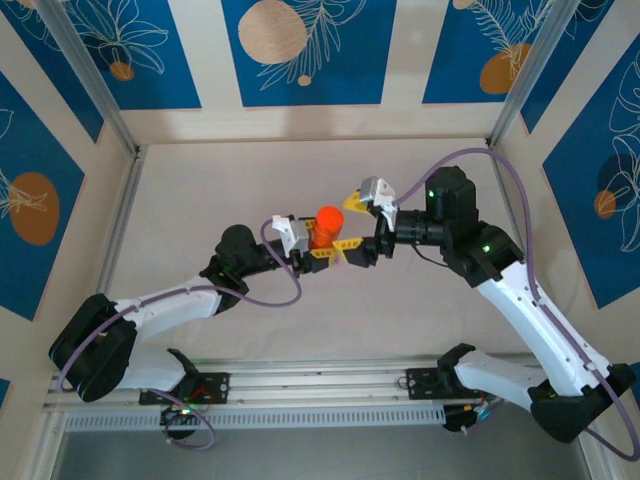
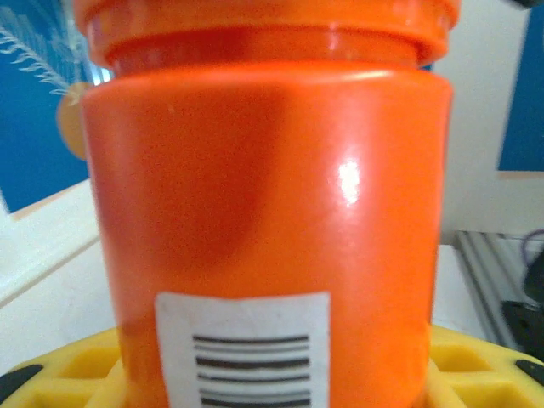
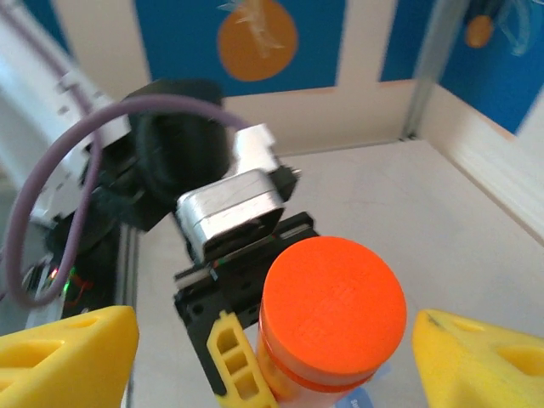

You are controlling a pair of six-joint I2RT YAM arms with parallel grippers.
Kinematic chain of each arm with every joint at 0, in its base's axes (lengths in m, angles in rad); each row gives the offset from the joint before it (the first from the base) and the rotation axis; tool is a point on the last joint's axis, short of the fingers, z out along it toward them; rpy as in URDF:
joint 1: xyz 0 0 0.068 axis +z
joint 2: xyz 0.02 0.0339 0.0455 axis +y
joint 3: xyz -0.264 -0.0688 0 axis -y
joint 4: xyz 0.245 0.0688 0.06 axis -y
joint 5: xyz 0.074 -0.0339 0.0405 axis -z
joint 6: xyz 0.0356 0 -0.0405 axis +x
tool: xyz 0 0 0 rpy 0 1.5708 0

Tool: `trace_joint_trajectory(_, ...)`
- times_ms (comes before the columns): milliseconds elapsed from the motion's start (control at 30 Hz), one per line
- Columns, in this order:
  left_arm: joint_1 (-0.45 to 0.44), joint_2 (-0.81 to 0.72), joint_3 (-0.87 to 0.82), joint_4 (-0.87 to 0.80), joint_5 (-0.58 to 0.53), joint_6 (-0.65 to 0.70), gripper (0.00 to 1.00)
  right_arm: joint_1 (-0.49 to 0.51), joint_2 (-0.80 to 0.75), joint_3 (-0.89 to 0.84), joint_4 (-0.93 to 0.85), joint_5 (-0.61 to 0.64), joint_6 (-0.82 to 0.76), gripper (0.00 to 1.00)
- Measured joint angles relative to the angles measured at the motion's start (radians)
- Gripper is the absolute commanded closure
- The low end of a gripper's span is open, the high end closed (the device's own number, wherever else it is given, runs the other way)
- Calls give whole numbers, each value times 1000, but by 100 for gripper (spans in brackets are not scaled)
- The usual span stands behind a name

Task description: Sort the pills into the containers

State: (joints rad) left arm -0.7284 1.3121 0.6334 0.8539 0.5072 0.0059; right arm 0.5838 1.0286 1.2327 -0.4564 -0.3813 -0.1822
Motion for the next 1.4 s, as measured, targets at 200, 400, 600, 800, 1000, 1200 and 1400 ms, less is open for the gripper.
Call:
trace_joint_trajectory(200,0,0,0,-1,-122,-8,100,115,8,-3,31,358,316,22)
trace_joint_trajectory(400,0,0,0,-2,-190,-23,100,149,14,-26,37,528,462,23)
trace_joint_trajectory(600,0,0,0,-10,-219,-27,100,215,68,-27,46,608,481,24)
trace_joint_trajectory(800,0,0,0,-28,-220,-35,100,228,109,-25,59,640,472,24)
trace_joint_trajectory(1000,0,0,0,-32,-216,-38,100,228,141,-10,75,640,456,23)
trace_joint_trajectory(1200,0,8,2,-32,-196,-45,100,228,143,18,84,640,450,24)
trace_joint_trajectory(1400,0,10,2,-31,-177,-54,100,223,160,32,93,636,446,27)
